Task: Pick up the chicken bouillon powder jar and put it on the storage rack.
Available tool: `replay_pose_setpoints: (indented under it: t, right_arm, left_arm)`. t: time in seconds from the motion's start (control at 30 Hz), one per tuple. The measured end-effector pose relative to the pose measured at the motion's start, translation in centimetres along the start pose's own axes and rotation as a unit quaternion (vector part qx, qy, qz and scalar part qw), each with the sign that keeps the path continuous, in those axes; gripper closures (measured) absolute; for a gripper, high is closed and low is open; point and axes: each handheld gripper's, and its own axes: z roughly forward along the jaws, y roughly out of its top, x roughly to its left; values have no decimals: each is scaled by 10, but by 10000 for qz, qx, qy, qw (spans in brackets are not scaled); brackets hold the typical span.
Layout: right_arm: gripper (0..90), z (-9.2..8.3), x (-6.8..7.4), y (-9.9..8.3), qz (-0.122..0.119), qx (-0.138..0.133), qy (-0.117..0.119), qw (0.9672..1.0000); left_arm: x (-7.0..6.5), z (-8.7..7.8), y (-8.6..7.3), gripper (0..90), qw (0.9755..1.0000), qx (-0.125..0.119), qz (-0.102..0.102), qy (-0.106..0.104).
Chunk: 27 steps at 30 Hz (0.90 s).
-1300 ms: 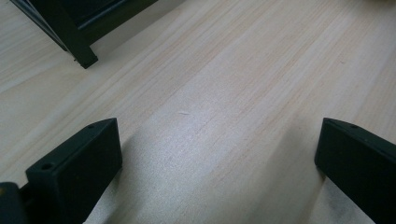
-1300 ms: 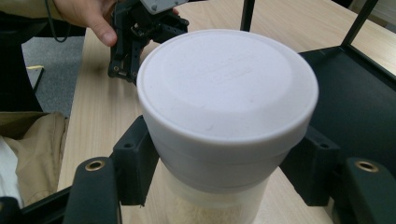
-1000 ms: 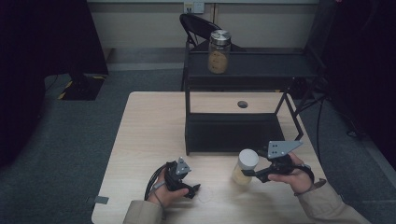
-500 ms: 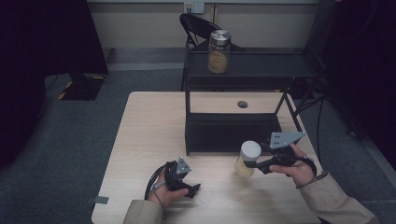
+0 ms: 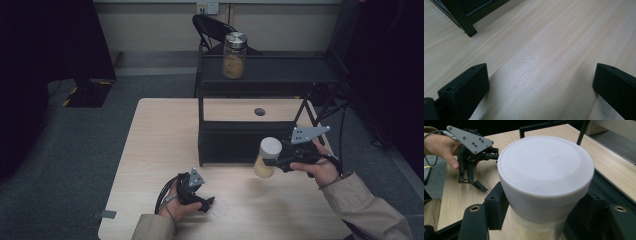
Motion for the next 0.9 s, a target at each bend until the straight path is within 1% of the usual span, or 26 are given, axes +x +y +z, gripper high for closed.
replay_pose_setpoints:
  t: [0.1, 0.17, 0.27, 0.33, 0.43, 0.57, 0.63, 0.77, 0.9]
  right_arm:
    - [341, -3, -5, 6, 25, -35, -44, 10000]
    - [341, -5, -8, 10, 92, -73, -94, 9999]
    - [341, -8, -11, 14, 133, -138, -103, 9998]
    - [341, -9, -13, 19, 143, -142, -126, 9997]
    - [341, -11, -14, 28, 87, -114, -169, 9998]
    - [341, -13, -16, 38, 96, -63, -167, 9998]
    - [341, -16, -18, 42, 106, -72, -176, 9998]
    - [341, -21, -23, 45, 220, -130, -122, 9996]
    - [341, -27, -25, 53, 181, -86, -200, 9996]
  left_arm:
    - [0, 0, 0, 1, 10000, 0, -2, 1]
    - [0, 0, 0, 1, 10000, 0, -2, 0]
    - [0, 0, 0, 1, 10000, 0, -1, 1]
    - [0, 0, 0, 1, 10000, 1, 0, 1]
    - [0, 0, 0, 1, 10000, 0, -2, 1]
    - [0, 0, 0, 1, 10000, 0, -1, 1]
    - [0, 0, 0, 1, 10000, 0, -1, 2]
    - [0, 0, 0, 1, 10000, 0, -1, 1]
    - [0, 0, 0, 1, 10000, 0, -1, 1]
